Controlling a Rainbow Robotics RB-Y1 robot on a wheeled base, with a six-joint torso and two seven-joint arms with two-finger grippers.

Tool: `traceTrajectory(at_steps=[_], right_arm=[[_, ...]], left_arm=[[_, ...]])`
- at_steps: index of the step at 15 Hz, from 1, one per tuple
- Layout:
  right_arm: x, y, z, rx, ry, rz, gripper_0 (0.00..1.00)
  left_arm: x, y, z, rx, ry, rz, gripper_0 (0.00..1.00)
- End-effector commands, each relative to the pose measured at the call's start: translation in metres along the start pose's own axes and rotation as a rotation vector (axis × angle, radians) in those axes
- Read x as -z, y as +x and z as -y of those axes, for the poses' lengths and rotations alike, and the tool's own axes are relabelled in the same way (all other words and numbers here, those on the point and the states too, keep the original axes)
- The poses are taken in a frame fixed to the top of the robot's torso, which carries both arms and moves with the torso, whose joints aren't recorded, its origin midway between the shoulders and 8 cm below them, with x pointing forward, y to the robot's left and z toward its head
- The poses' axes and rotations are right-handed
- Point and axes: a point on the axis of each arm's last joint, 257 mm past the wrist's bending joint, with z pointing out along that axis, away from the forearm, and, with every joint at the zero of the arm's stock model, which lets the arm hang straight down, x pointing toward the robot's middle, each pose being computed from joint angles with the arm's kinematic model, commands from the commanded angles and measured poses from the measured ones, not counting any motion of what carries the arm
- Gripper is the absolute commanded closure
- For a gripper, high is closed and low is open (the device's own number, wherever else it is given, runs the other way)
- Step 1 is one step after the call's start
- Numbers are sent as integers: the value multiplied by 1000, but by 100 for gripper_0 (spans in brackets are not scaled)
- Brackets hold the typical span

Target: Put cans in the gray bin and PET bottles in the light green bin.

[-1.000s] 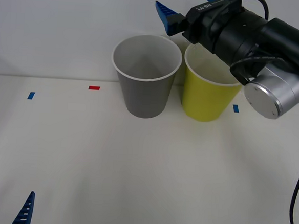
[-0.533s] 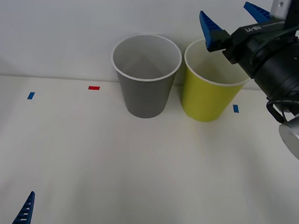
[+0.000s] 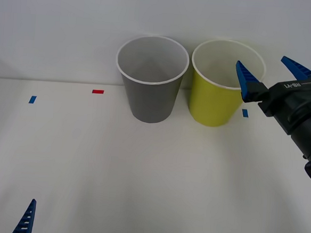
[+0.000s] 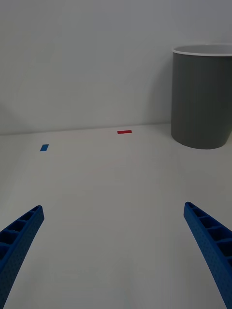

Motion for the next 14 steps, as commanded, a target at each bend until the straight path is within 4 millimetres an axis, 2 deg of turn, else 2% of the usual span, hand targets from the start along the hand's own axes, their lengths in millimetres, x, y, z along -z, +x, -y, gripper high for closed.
traceTrajectory(at_steps=[1, 5, 8, 14], right_arm=[[18, 18, 5, -31, 17, -10, 0], [33, 42, 11, -109, 66, -25, 0], [39, 57, 6, -80, 115, -24, 0], [67, 89, 8, 26, 102, -4, 0]], left_arm=[[0, 0, 0, 0, 0, 0, 0], [0, 0, 0, 0, 0, 0, 0], [0, 0, 0, 0, 0, 0, 0], [0, 0, 0, 0, 0, 0, 0]])
